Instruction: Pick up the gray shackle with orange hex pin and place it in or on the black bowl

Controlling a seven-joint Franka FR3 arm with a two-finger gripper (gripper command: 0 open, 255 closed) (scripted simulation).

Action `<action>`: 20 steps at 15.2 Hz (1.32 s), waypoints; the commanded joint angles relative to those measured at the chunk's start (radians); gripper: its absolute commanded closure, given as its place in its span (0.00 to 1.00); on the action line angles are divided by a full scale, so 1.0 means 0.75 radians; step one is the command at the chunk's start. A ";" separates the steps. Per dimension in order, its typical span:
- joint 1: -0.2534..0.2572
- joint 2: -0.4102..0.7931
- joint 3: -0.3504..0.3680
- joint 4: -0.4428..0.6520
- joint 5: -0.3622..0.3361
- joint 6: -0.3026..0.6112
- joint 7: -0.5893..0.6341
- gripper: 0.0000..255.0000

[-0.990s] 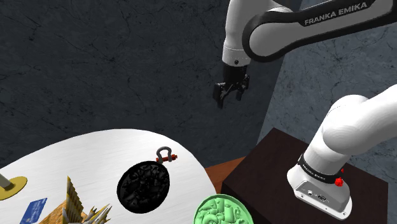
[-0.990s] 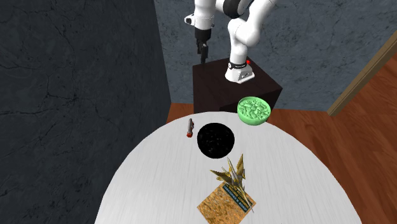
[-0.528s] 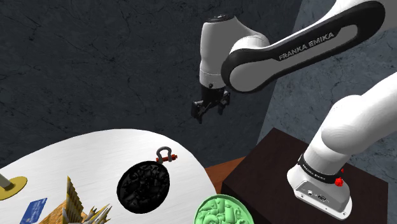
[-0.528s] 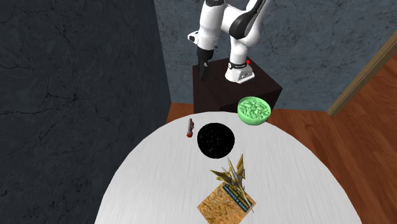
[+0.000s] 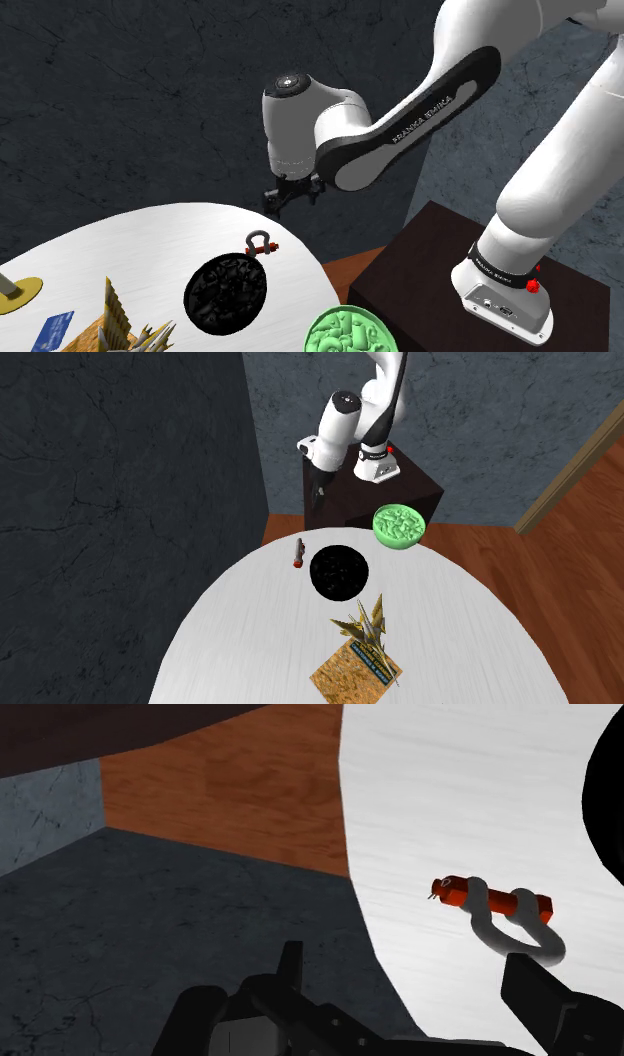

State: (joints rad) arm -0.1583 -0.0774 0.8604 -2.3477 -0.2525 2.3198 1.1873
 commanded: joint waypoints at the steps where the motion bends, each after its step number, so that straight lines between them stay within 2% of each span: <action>1: -0.022 0.184 0.055 0.091 -0.246 -0.013 0.231 0.00; 2: -0.002 0.275 0.056 0.142 -0.361 -0.039 0.333 0.00; 5: 0.145 0.510 -0.031 0.306 -0.617 -0.128 0.560 0.00; 9: 0.346 0.759 -0.158 0.537 -0.822 -0.239 0.735 0.00; 16: 0.364 0.842 -0.221 0.540 -0.907 -0.177 0.777 0.00; 20: 0.366 0.849 -0.226 0.541 -0.914 -0.172 0.780 0.00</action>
State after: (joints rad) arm 0.1154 0.5583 0.6914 -1.9428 -0.9369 2.1901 1.7720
